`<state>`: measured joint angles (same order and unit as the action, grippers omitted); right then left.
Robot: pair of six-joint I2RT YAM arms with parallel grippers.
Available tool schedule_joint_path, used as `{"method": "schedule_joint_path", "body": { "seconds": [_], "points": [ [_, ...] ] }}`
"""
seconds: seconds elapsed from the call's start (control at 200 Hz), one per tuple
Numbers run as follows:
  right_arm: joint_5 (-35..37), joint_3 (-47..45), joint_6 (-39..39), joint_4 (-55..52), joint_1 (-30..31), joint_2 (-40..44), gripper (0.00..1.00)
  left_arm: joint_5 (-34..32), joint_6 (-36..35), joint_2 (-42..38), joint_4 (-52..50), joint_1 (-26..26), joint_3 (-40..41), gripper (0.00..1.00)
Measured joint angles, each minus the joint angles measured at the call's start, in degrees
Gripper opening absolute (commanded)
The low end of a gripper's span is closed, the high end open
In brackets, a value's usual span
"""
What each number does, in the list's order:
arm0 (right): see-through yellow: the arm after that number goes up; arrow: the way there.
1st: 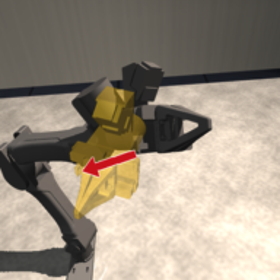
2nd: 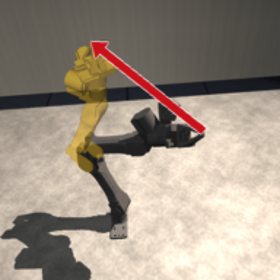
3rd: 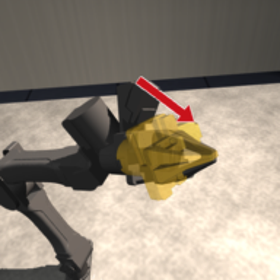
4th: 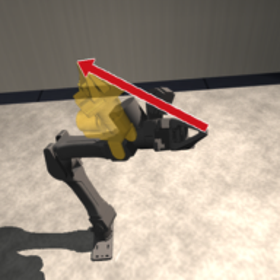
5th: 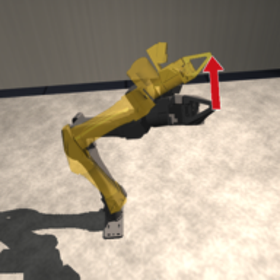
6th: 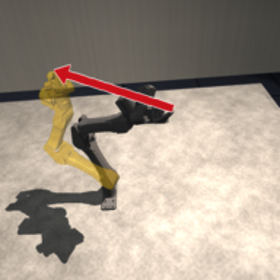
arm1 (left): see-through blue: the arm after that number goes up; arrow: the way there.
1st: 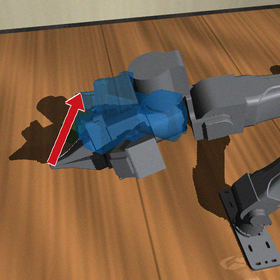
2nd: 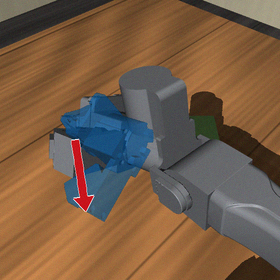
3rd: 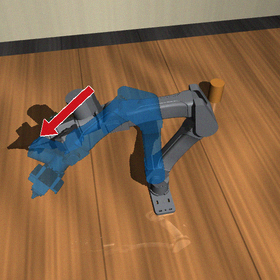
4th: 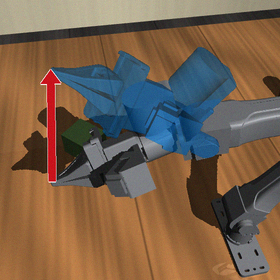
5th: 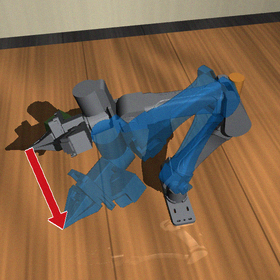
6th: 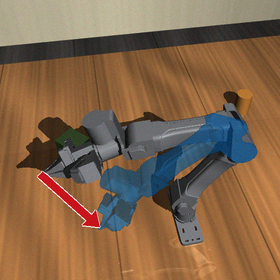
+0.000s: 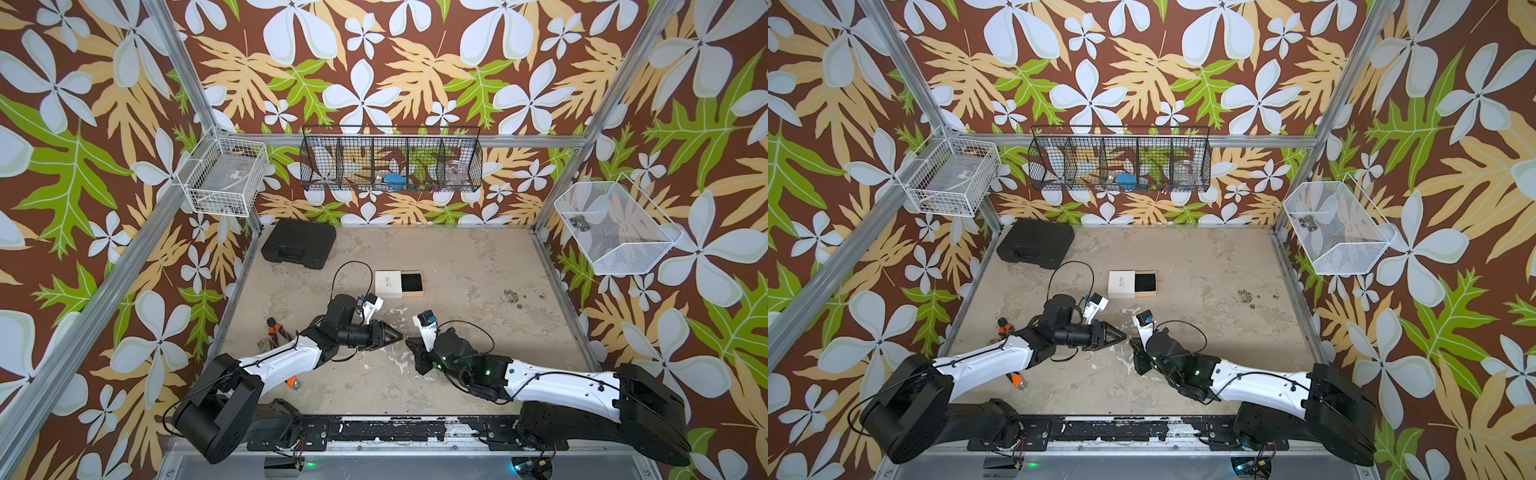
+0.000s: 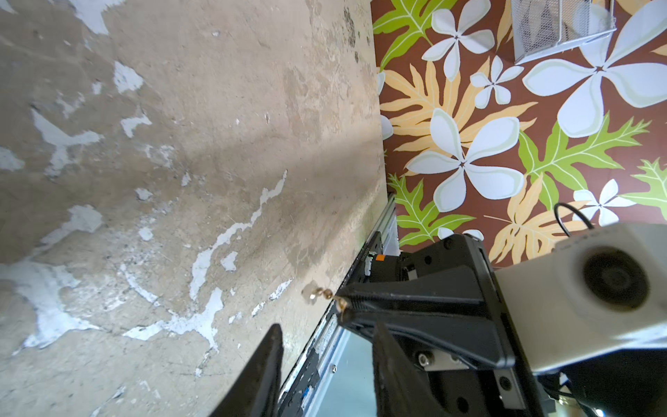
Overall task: Place the earrings into the drawer-style jewelry box
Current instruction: Pick up the earring from the center of the board.
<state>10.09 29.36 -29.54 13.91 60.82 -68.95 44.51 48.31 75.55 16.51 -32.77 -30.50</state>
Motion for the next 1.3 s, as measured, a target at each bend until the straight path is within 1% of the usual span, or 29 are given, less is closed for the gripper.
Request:
{"method": "schedule_joint_path", "body": {
  "seconds": [0.235,0.606,0.706,0.816,0.911,1.046,1.301],
  "points": [
    [0.0,0.0,0.8,0.0,0.0,0.7,0.01,2.3,1.2,0.6,1.2,-0.5,-0.6,0.35],
    [-0.3,-0.5,1.7,0.6,0.0,1.6,0.00,3.1,2.6,1.7,3.0,-0.6,-0.7,0.29],
    [-0.7,-0.5,2.0,1.0,0.0,1.7,0.01,3.5,3.0,2.0,3.5,-0.6,-1.0,0.24],
    [-0.8,-0.5,2.6,0.9,0.0,1.7,0.01,3.7,3.1,2.6,4.3,-0.6,-1.1,0.24],
    [-0.9,-0.5,2.6,0.8,0.0,1.7,0.01,4.0,3.9,2.7,4.5,-0.6,-1.1,0.17],
    [-0.8,-0.4,2.6,0.7,0.0,1.7,0.01,4.0,4.1,2.7,5.0,-0.6,-1.1,0.16],
    [-0.7,-0.4,2.8,0.4,0.0,1.8,0.00,4.0,4.3,3.1,5.1,-0.6,-1.2,0.08]
  ]
}}
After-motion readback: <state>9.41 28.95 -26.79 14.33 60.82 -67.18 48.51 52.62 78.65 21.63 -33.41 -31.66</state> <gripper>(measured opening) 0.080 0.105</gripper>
